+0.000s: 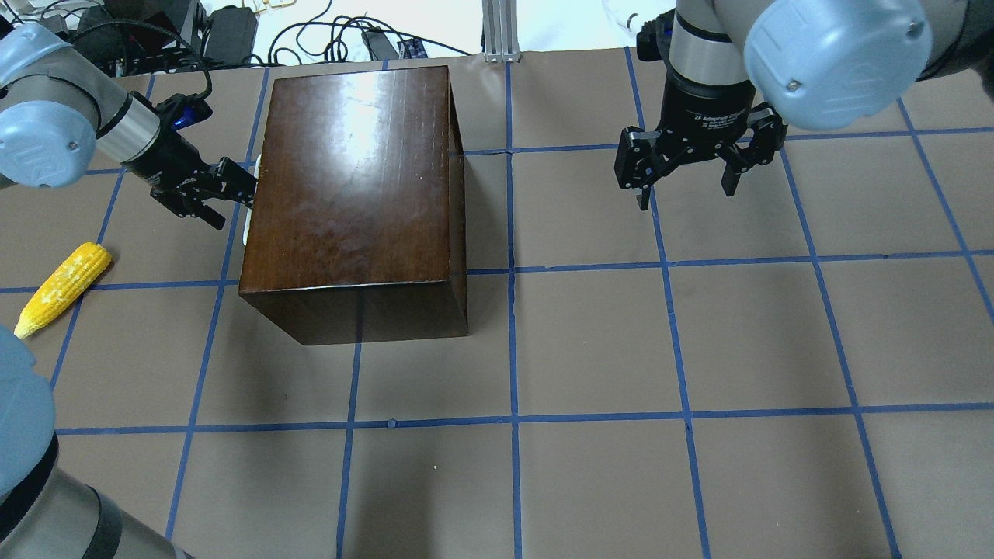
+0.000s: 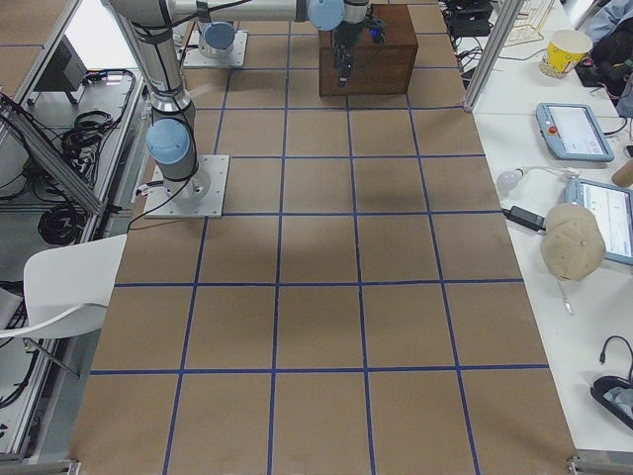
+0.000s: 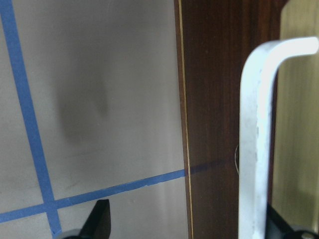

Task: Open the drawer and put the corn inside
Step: 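Lower the left gripper and hook the white drawer handle, then pull the drawer out of the box with the left gripper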

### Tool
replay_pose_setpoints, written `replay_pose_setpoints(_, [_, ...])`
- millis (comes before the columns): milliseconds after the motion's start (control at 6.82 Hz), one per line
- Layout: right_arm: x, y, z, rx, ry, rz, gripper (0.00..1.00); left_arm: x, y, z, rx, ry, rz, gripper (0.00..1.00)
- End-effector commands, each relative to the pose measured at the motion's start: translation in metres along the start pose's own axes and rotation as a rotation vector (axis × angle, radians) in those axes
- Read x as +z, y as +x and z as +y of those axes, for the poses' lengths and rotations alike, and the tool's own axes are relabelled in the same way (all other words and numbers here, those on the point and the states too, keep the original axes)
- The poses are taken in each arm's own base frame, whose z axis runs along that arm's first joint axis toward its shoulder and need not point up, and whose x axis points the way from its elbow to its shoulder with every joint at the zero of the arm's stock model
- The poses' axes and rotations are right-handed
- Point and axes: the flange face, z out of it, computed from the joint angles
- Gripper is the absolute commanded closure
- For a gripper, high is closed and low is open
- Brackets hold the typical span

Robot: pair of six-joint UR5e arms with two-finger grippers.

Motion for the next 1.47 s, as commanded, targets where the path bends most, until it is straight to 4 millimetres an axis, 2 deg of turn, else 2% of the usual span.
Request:
replay_pose_setpoints(0, [0.0, 0.0, 0.0, -0.001, 0.0, -0.001, 0.0, -0.004, -0.002, -0.003, 0.011, 0.028, -0.019, 0.0])
replay_pose_setpoints(587, [0.0, 0.0, 0.0, 0.0, 0.0, -0.001, 0.0, -0.012, -0.012, -0.001, 0.027, 0.039, -0.03, 0.0])
replay_pose_setpoints(1320, [0.0, 0.0, 0.0, 0.0, 0.0, 0.0, 0.0, -0.026, -0.051, 0.009, 0.015, 0.062, -0.029, 0.0])
